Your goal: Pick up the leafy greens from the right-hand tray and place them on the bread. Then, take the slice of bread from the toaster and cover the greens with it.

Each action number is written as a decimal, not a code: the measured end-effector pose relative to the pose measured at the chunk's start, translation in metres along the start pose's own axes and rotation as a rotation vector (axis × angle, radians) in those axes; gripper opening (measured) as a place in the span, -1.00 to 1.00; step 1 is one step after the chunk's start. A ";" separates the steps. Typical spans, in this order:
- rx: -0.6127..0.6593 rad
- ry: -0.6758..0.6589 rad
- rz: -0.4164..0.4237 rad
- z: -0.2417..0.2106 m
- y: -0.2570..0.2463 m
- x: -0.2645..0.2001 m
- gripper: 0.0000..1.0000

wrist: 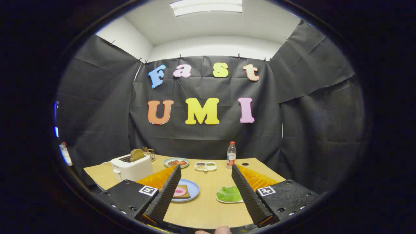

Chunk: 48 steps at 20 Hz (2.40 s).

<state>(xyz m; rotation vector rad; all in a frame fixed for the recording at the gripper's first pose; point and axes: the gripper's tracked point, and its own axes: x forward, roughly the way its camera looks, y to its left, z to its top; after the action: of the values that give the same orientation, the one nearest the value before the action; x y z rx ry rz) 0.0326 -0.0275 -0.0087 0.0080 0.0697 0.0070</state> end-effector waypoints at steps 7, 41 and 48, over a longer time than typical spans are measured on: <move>-0.030 0.155 -0.001 -0.024 -0.049 0.071 0.90; 0.040 0.768 0.021 -0.245 -0.108 0.208 0.09; 0.158 0.753 0.008 -0.235 -0.105 0.209 -0.98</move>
<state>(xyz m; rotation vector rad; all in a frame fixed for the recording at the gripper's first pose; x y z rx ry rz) 0.2253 -0.1292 -0.2582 0.1636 0.8236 0.0118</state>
